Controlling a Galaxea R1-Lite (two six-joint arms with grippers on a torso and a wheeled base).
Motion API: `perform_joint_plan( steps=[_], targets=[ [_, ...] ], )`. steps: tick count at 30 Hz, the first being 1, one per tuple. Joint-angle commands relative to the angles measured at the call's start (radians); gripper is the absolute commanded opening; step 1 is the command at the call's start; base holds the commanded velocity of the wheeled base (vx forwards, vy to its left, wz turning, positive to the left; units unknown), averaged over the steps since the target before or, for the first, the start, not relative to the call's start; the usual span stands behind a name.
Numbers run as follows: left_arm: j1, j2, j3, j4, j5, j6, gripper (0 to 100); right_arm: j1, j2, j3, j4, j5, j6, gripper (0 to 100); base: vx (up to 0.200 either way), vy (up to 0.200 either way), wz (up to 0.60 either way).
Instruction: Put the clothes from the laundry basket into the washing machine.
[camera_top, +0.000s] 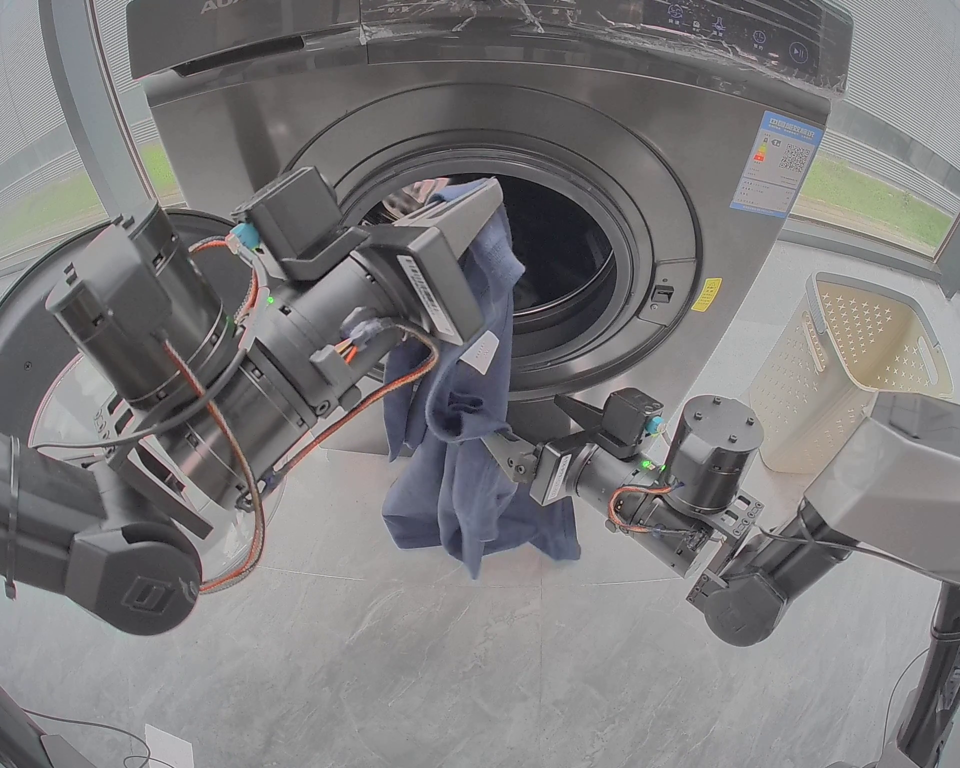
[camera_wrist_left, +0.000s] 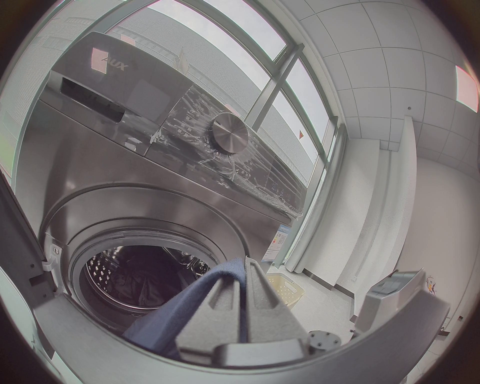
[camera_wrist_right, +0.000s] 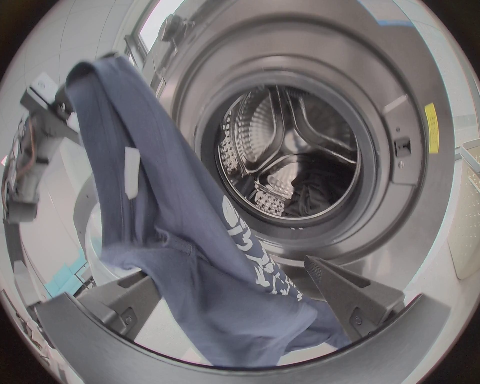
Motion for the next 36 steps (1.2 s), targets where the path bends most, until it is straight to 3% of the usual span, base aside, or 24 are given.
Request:
perform_joint_plan(
  steps=[1,14,22,27,34,35,36],
  targets=[
    [-0.012,-0.020,0.012,-0.008,-0.001,-0.001,0,-0.036,0.122,-0.028,-0.036,0.020,-0.017,100,0.000,0.000,0.00],
    [-0.033,-0.061,0.047,-0.008,-0.002,-0.003,0,-0.062,0.250,-0.240,-0.036,0.044,-0.058,100,0.000,0.000,0.00],
    [-0.032,-0.078,0.053,-0.007,-0.016,-0.006,0,-0.065,0.277,-0.289,-0.027,0.057,-0.060,100,0.000,0.000,0.00],
    [-0.032,-0.087,0.056,-0.005,-0.016,-0.006,0,-0.065,0.357,-0.370,-0.028,0.092,-0.060,100,0.000,0.000,0.00],
    [-0.030,-0.092,0.056,-0.007,-0.016,-0.006,0,-0.064,0.372,-0.410,-0.030,0.096,-0.060,100,0.000,0.000,0.00],
    [-0.030,-0.092,0.056,-0.005,-0.016,-0.006,0,-0.064,0.374,-0.413,-0.031,0.096,-0.060,0,0.000,0.000,0.00],
    [-0.030,-0.092,0.056,-0.005,-0.016,-0.006,0,-0.065,0.380,-0.424,-0.039,0.096,-0.068,0,0.000,0.000,0.00]
  ],
)
